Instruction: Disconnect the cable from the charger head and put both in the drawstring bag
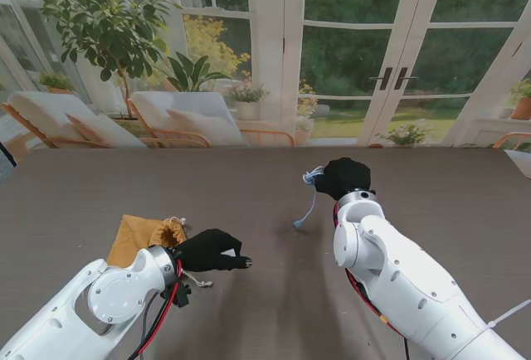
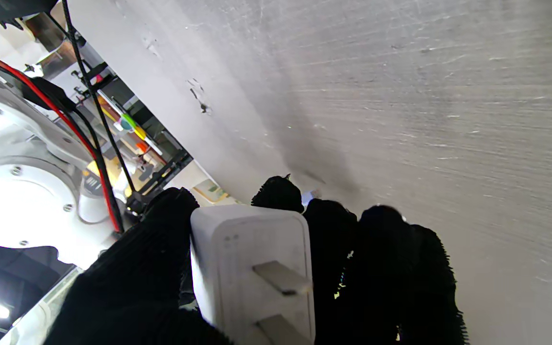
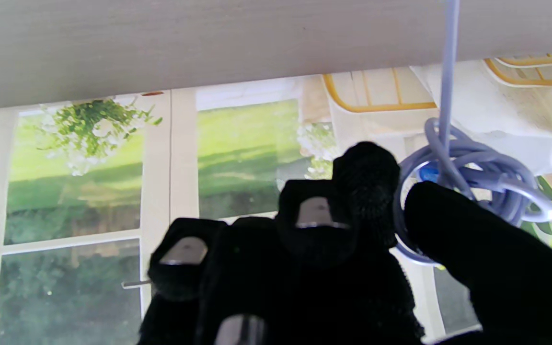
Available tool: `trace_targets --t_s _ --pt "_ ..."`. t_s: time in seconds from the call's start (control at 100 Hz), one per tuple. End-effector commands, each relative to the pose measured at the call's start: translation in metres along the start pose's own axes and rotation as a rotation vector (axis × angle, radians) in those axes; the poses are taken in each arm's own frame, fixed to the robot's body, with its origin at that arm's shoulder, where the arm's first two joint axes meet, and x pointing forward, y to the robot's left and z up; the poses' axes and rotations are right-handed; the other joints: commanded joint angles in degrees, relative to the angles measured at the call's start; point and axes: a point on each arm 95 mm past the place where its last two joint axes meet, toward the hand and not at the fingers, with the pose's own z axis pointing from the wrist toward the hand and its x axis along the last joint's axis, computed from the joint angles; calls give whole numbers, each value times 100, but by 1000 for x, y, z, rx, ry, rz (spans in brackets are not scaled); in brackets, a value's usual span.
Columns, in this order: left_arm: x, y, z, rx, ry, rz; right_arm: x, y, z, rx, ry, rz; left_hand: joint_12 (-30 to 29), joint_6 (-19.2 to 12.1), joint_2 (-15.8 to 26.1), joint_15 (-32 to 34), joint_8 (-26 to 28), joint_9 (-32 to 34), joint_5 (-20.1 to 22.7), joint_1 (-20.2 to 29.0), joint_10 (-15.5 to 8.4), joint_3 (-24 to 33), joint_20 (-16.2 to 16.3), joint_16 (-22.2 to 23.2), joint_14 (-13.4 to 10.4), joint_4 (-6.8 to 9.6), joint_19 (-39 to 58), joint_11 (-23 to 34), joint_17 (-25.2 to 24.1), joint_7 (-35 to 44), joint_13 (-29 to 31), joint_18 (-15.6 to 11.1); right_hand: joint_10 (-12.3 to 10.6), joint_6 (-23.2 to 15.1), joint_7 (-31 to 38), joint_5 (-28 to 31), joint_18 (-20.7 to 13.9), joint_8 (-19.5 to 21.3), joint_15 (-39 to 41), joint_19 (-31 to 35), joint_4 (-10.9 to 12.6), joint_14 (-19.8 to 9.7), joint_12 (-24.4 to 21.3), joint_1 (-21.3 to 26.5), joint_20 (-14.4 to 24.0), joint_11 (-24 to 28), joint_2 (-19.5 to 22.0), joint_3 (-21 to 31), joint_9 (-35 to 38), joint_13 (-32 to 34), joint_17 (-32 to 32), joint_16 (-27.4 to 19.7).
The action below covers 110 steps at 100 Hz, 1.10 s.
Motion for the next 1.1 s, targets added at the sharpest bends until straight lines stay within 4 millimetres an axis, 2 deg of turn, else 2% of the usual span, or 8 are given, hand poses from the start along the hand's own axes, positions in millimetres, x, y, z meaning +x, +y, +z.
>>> trace_targets --t_s 0.0,0.08,0.25,0.37,0.49,0.57,0.68,1.09 --pt "-2 -2 4 -3 1 -9 7 2 -6 -13 39 -4 -274 -452 19 -685 -281 -299 -153 549 -123 102 -99 -249 -52 1 371 -365 -176 30 -370 -476 881 716 372 454 -851 266 122 1362 201 -1079 65 78 135 589 318 264 348 -11 3243 56" --pt "-6 -4 9 -2 -2 -10 8 6 -9 -36 67 -8 -670 -540 -113 -1197 -563 -498 -367 720 -147 -54 -330 -567 -134 -59 273 -840 -305 -140 -587 -558 868 692 375 430 -873 274 117 1362 205 -1102 67 76 125 588 334 242 348 -10 3244 53" --pt "-14 -5 17 -5 -12 -24 10 10 -15 -63 97 -2 -1615 -590 -304 -2263 -830 -944 -739 940 -196 -283 -815 -1262 -349 -38 -90 -1791 -529 -296 -1063 -686 849 684 371 402 -902 281 112 1362 213 -1113 69 83 108 586 348 209 348 -9 3243 49" --pt "-18 -5 23 -8 -16 -28 11 13 -17 -77 110 1 -1815 -597 -390 -2447 -912 -1159 -947 1049 -221 -326 -903 -1362 -454 -27 -246 -1973 -658 -358 -1274 -835 828 682 374 396 -904 285 110 1362 215 -1130 68 88 104 578 359 192 347 -9 3243 47" --pt "-22 -6 31 -17 -21 -32 11 15 -19 -88 115 7 -1847 -554 -410 -2391 -1004 -1317 -1128 1445 -227 -556 -876 -1328 -530 24 -289 -1861 -740 -123 -1406 -1042 817 693 375 373 -905 291 110 1362 222 -1135 72 95 102 578 355 180 348 -9 3243 46" --pt "-25 -5 37 -33 -23 -25 12 17 -20 -93 115 13 -1574 -508 -329 -2064 -975 -1427 -1221 1805 -253 -674 -775 -1129 -607 48 -159 -1505 -794 89 -1473 -1216 808 713 380 373 -905 291 109 1362 224 -1137 75 98 102 582 359 174 347 -9 3243 46" --pt "-28 -4 46 -69 -31 2 11 19 -21 -102 118 19 -1205 -424 -188 -1719 -962 -1620 -1406 2010 -310 -924 -664 -904 -702 93 13 -1100 -884 255 -1599 -1392 805 713 381 372 -905 290 109 1362 227 -1135 78 96 101 582 363 172 347 -9 3243 46" --pt "-42 6 64 -172 -65 27 12 23 -26 -119 130 38 -813 -415 -14 -1573 -975 -1792 -1615 2172 -376 -1227 -645 -844 -826 144 45 -916 -976 392 -1728 -1544 784 711 382 366 -905 286 109 1362 234 -1144 87 98 101 589 361 146 348 -9 3243 48"
